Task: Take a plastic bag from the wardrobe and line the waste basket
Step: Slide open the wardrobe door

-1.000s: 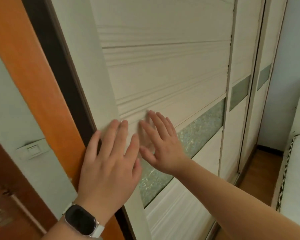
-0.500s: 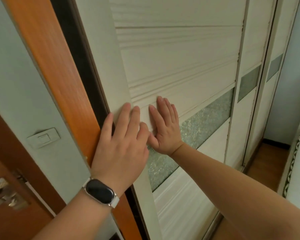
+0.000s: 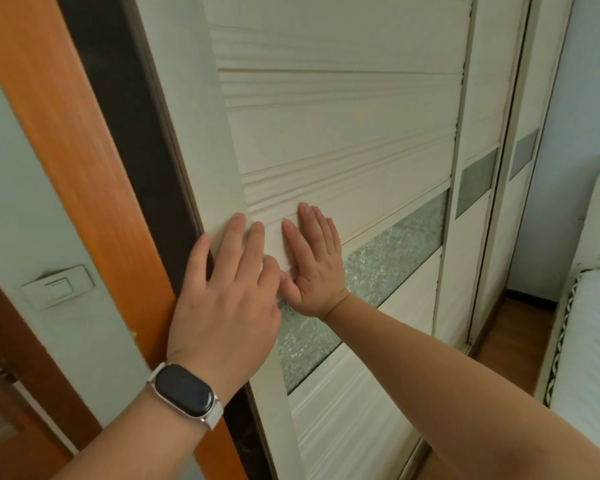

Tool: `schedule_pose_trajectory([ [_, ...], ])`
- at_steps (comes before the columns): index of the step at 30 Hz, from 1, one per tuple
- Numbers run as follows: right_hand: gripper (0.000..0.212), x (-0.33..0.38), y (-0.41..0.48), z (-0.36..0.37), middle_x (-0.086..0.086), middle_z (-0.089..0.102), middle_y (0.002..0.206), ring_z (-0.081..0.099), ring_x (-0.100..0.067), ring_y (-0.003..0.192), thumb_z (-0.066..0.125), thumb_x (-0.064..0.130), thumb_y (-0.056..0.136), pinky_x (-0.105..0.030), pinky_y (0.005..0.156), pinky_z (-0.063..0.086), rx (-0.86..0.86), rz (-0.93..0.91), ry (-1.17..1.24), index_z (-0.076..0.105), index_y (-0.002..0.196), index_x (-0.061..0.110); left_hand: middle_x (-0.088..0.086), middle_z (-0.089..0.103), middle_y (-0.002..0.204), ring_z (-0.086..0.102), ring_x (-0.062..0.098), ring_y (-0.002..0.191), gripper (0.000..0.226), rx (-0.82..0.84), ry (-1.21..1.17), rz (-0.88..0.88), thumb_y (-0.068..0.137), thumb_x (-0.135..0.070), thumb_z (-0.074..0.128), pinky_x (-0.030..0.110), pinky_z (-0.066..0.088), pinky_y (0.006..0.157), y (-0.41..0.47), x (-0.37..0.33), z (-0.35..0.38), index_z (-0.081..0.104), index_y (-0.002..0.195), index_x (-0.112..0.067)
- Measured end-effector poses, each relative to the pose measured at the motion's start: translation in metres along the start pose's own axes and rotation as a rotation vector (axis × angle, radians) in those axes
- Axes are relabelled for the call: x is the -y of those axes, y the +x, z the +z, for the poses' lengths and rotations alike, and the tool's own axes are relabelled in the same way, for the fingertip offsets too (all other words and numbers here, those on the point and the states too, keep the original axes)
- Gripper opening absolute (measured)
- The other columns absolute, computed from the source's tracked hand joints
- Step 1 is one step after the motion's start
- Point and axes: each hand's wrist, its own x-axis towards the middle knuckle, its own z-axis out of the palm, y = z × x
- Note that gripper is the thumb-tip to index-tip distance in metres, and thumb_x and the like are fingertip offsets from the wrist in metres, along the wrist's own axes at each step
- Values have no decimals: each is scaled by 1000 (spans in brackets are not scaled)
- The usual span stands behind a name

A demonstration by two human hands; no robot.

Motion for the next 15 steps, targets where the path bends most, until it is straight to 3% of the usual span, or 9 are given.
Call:
schedule_pose_trajectory([
  [15,66,-127,-1,-3,-29,36,148,35,-47,139,27,54,99,-65,110,31,3,-8,-3,38,142,5,11,35,156,20,29,148,34,-230,-38,73,89,-30,45,52,13,117,89,-65,66,60,115,-14],
])
